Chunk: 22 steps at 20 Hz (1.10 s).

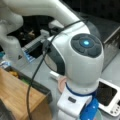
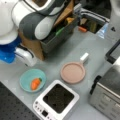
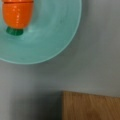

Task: Pick up the pan. Place the pan on the table. Pick up the bowl. Place the bowl on the stove.

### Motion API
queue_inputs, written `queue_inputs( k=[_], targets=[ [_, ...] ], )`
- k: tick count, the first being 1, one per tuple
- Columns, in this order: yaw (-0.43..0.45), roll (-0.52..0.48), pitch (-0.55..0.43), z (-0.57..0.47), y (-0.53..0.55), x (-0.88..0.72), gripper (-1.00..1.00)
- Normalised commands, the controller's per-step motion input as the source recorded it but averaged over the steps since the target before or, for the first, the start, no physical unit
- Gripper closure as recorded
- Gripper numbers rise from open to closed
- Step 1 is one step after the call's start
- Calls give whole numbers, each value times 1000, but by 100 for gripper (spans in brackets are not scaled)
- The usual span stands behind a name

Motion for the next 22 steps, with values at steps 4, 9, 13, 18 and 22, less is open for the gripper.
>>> queue_inputs(
  k=[4, 9, 13, 18, 22],
  targets=[
    [-77, -32, 16, -101, -50, -66, -100],
    [-68, -49, 14, -146, -75, -36, -100],
    [-44, -97, 40, -158, -108, 21, -100],
    [-23, -154, 27, -186, -98, 102, -100],
    [-15, -176, 24, -151, -74, 138, -100]
  ],
)
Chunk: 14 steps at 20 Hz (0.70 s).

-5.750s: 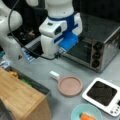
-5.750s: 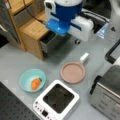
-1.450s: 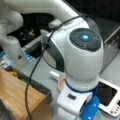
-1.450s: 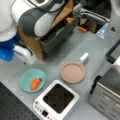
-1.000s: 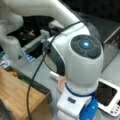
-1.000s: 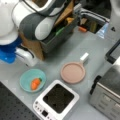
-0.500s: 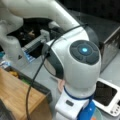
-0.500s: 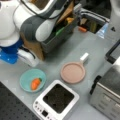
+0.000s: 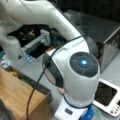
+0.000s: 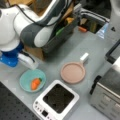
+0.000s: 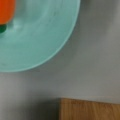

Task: Pick up the pan. Place the pan on the table. Pick up the bowl. Place the bowl on the stove.

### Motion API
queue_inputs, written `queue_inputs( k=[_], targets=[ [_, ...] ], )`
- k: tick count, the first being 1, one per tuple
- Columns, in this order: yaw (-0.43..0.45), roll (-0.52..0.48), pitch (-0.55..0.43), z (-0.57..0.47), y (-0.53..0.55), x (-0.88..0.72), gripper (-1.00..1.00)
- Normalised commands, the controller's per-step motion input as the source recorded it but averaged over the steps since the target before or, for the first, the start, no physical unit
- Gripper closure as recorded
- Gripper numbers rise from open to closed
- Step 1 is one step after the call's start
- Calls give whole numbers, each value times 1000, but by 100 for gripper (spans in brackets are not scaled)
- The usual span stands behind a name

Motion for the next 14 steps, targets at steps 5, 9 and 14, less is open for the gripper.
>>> queue_inputs(
  k=[5, 9, 14],
  targets=[
    [-10, -191, 1, -166, -72, 188, -100],
    [-11, -208, 30, -162, -69, 206, -100],
    [-13, -213, 78, -86, -51, 181, -100]
  ],
)
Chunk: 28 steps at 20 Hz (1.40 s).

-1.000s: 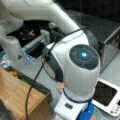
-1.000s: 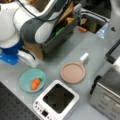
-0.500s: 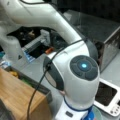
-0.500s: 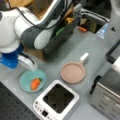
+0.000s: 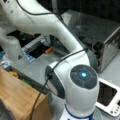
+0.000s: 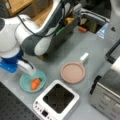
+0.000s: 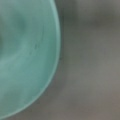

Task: Pick up the pan. Place the pan on the table. Pick up the bowl. Place the bowl on the stove.

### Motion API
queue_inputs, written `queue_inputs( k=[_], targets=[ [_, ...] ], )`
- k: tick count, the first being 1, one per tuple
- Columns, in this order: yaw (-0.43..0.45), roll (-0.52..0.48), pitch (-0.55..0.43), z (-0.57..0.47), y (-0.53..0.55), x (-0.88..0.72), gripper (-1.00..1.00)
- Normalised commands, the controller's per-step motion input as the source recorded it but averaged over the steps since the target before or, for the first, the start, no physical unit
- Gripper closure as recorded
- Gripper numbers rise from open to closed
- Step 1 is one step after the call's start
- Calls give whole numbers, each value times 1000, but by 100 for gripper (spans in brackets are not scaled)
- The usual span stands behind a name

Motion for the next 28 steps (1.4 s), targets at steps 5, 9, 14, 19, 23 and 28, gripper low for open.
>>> queue_inputs(
  k=[5, 9, 14, 19, 23, 28],
  targets=[
    [-12, -213, 80, -59, -13, 173, -100],
    [-13, -223, 76, -93, 2, 158, -100],
    [-19, -226, 66, -133, 10, 135, -100],
    [-12, -215, 52, -112, 24, 125, -100],
    [-2, -217, 40, -96, 23, 128, -100],
    [7, -217, 43, -68, 10, 127, -100]
  ],
)
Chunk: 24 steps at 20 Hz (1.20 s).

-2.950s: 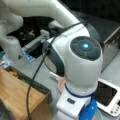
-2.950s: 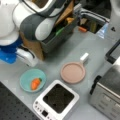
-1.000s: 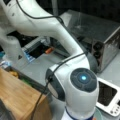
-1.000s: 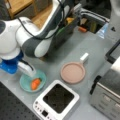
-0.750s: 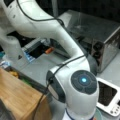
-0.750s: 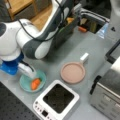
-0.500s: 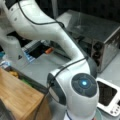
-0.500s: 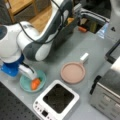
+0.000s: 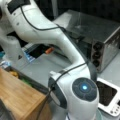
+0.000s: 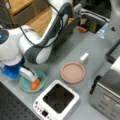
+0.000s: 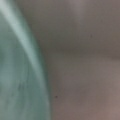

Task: Pick up the pan. Place the pan on the table. Pick up the bowl. Place the bowl on the stove.

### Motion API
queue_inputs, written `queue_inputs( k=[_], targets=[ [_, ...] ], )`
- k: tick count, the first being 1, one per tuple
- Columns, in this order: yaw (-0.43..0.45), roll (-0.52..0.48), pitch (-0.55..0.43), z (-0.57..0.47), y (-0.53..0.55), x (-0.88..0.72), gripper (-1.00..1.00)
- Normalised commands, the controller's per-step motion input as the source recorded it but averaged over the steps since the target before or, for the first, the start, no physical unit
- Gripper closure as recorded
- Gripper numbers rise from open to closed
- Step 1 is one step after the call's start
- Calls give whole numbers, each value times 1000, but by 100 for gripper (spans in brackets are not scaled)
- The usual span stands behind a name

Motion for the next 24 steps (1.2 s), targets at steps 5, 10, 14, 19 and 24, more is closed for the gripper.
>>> queue_inputs(
  k=[5, 10, 14, 19, 24],
  targets=[
    [16, -224, 55, -3, 15, 99, -100],
    [23, -220, 59, -4, 37, 83, 100],
    [17, -210, 59, -28, 52, 70, 100],
    [25, -197, 33, -65, 54, 66, 100],
    [34, -197, 39, -29, 38, 57, 100]
  ],
)
